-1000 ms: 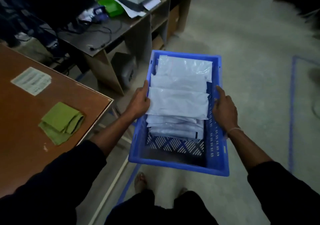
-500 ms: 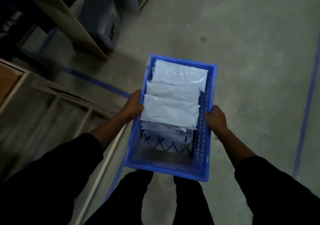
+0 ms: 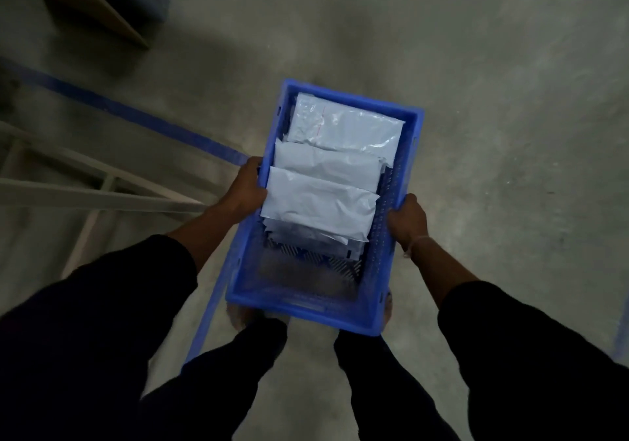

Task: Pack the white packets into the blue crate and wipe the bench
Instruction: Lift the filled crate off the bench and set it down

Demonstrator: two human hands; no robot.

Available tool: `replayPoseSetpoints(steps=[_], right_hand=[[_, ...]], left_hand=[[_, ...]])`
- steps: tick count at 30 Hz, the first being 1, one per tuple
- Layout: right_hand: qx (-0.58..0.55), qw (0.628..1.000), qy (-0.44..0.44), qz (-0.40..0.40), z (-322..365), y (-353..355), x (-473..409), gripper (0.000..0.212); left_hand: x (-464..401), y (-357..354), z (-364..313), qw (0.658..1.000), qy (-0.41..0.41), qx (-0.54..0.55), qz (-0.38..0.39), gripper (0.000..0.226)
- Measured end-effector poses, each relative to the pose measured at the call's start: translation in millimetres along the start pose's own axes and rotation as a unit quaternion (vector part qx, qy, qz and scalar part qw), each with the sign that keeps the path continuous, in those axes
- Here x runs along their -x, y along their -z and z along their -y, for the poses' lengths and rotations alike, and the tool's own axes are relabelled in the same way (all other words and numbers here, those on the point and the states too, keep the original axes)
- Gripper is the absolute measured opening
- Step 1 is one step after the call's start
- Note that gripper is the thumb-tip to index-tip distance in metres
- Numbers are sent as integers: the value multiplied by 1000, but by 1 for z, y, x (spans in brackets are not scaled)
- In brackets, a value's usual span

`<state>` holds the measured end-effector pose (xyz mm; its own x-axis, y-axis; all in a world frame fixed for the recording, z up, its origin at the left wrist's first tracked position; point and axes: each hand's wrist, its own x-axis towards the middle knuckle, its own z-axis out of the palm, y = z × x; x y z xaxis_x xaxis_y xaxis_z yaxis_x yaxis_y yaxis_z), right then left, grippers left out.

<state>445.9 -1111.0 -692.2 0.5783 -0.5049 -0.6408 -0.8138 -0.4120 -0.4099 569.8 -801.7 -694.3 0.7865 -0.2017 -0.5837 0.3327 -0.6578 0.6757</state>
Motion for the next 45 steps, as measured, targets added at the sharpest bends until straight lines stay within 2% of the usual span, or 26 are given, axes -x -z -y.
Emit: replayPoseSetpoints(steps=[13,19,25,27,32,39,41,45], right_hand=[[26,1000,-5,-2,-42,-83,-113,37],[9,1000,-12,-7,-47,-99,-128,38],[1,1000,-28,9,-47,-94,-122,40],[3,999,-30,20,-40,-86,-114,47],[19,998,6,64,-6,-53,-60,81],[-29,992,60,104,48,17,51,91],[-48,990,86,98,62,41,80,85],[-59,982,154,91,142,119,194,82]], left_hand=[[-122,-62,80,999,7,-39,23,61],[-134,-74,100,1000,10,-22,5,65],[-128,-75,105,999,2,-49,7,76],[-118,-71,96,998,3,-62,11,72],[-71,-55,63,997,3,-69,24,70],[53,-4,-18,999,-5,-42,30,74],[95,16,-50,999,-11,-22,27,77],[200,63,-136,999,-43,18,-18,70]])
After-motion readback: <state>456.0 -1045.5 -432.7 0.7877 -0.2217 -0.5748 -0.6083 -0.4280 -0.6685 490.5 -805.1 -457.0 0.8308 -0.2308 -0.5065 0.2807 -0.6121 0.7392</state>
